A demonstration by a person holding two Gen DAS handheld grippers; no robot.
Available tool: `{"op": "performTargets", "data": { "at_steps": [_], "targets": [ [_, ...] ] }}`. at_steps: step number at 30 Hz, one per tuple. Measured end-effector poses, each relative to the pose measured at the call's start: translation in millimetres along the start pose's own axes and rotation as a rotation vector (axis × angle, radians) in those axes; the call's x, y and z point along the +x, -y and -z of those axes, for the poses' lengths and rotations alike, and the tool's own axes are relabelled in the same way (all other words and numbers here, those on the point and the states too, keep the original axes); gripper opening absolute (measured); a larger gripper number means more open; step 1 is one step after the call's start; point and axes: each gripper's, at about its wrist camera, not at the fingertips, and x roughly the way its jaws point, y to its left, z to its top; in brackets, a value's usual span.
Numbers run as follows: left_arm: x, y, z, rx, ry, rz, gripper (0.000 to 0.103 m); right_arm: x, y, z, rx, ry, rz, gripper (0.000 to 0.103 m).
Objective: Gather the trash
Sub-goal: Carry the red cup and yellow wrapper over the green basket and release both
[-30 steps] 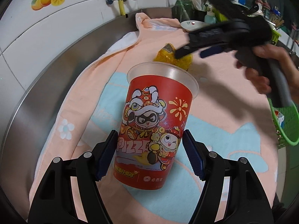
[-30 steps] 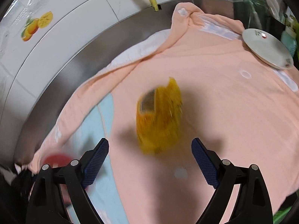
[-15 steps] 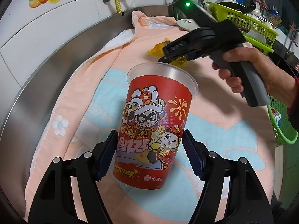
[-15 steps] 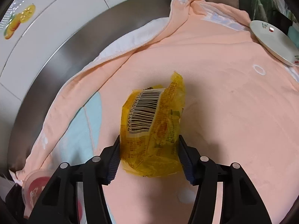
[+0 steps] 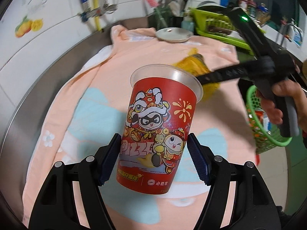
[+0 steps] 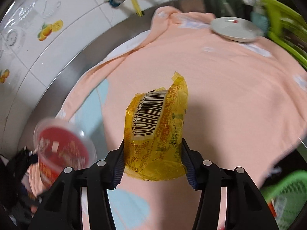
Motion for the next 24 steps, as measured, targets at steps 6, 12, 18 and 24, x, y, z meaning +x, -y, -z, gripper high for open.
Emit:
{"op": "performTargets", "data": {
  "at_steps": [6,12,18,24],
  "targets": [
    [-11,57,-7,0.071,0.042,0.073,0.069,-77,62,63,0.049,0.052,0.132,0.051],
    [-10,122,-13,0.151,0.047,0.155,0.069,-127,136,123,0.161,0.061,0.258,0.051],
    [6,177,-18,0.203,0.019,0.236,0.069,-150,189,164,0.240,0.061,0.360,0.055],
    [24,229,-23,0.251,-0.017,0.288,0.069,-167,219,192,0.304,0.095,0.377,0.076]
  ]
}}
